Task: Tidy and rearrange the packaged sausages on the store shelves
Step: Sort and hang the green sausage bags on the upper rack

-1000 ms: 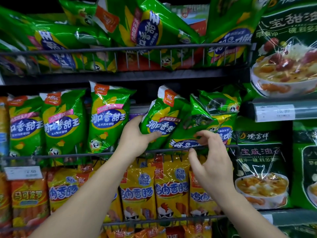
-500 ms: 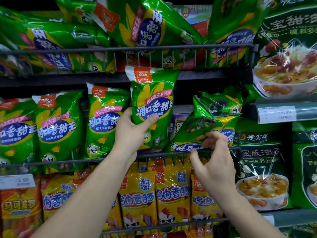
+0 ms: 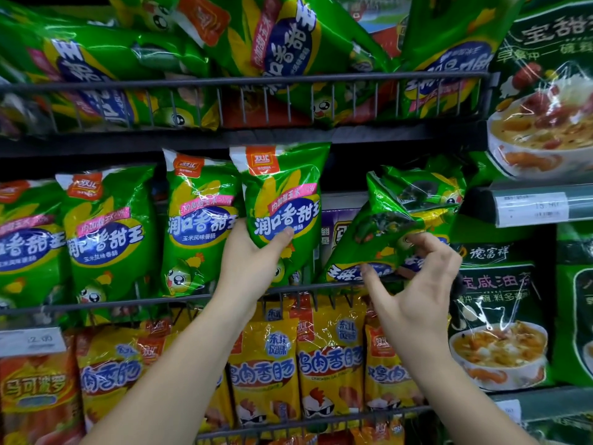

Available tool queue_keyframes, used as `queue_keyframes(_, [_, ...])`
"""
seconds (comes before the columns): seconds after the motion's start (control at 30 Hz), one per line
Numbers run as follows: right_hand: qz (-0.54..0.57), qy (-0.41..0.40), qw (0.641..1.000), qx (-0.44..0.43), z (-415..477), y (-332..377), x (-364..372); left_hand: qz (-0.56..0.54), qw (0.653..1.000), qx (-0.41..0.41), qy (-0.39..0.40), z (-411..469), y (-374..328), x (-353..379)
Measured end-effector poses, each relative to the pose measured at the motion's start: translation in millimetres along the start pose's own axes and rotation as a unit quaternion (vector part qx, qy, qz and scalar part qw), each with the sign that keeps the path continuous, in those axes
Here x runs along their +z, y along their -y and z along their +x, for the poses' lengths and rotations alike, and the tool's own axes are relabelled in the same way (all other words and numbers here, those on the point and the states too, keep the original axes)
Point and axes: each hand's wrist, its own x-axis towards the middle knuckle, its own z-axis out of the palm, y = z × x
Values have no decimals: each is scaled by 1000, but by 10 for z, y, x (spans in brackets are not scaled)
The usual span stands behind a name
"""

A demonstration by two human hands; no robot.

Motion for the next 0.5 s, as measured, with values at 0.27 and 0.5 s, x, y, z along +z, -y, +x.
queue_keyframes(0.27, [-9, 21, 1000, -12, 18, 65, 35, 125, 990, -64, 0, -52, 44, -138])
queue_keyframes(0.5, [-26, 48, 999, 4, 12, 137, 75, 312, 949, -40, 9, -68, 2, -273])
